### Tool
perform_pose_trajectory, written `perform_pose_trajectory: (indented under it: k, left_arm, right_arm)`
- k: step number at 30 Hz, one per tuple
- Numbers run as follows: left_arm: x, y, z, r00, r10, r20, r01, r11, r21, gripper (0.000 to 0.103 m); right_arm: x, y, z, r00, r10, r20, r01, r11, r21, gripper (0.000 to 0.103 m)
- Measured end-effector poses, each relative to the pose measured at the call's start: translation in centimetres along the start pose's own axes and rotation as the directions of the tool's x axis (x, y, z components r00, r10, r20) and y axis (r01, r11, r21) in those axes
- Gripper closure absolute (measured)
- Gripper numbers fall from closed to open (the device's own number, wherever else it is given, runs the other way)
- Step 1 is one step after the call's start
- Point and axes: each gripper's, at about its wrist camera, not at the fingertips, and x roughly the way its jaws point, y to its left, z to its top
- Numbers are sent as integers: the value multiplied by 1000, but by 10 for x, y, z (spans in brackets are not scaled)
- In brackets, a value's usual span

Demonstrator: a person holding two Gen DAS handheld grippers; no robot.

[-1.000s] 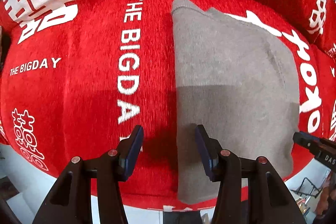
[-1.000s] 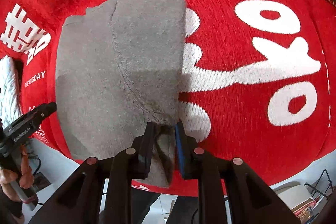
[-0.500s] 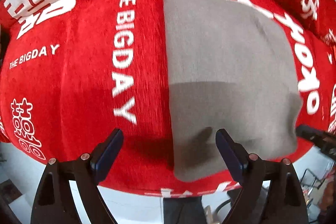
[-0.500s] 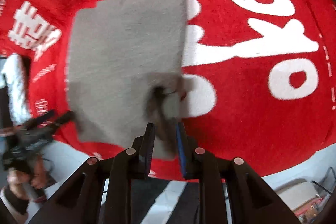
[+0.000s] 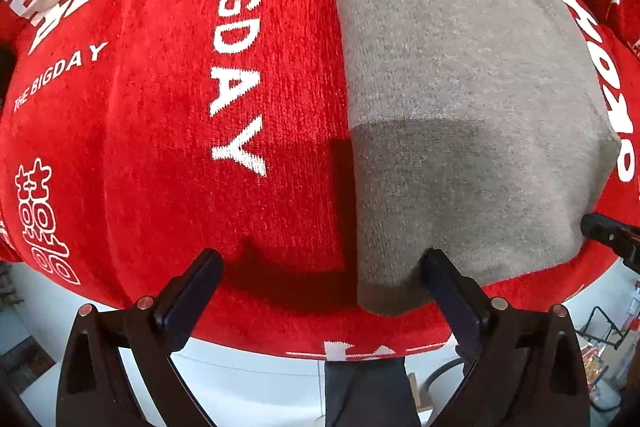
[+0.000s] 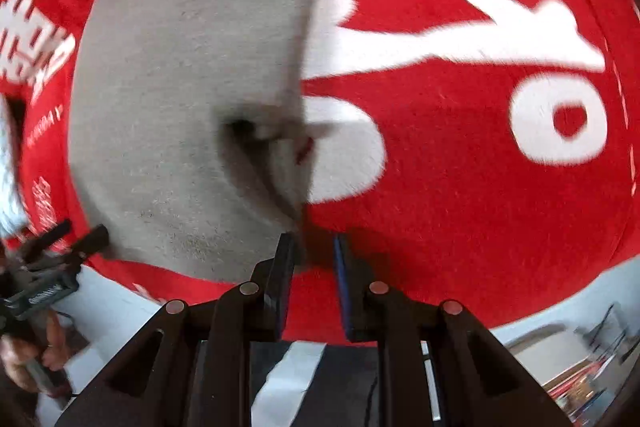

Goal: Fold small clothes
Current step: 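Withdraw both open grippers from the folded grey sweater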

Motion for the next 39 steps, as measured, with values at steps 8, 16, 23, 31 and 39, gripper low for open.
perform_pose_trajectory:
  k: [8,16,23,31,39]
  left_arm:
    - [-29,1,3,999,32,36,-31,999,-37,2]
    - [-65,-1,1,995,52,89,-47,997,-65,2]
    - [-91,-1,4,991,62,116,-54,996,-70,2]
    - [-111,-9,11,986,93,141,-92,996,-17,2]
    - [-136,-18,16,979,71,190,-72,997,-4,2]
  right_arm:
    - [-31,-7,-4,1000,0,20,0,1000,23,82]
    - [-52,15,6,998,8,61,-9,1000,14,79]
    - [-81,43,11,989,-47,142,50,999,-19,28]
    - [-107,63,11,977,-93,194,105,993,-51,14]
    - [-126,71,9,954,-136,268,148,989,-23,0]
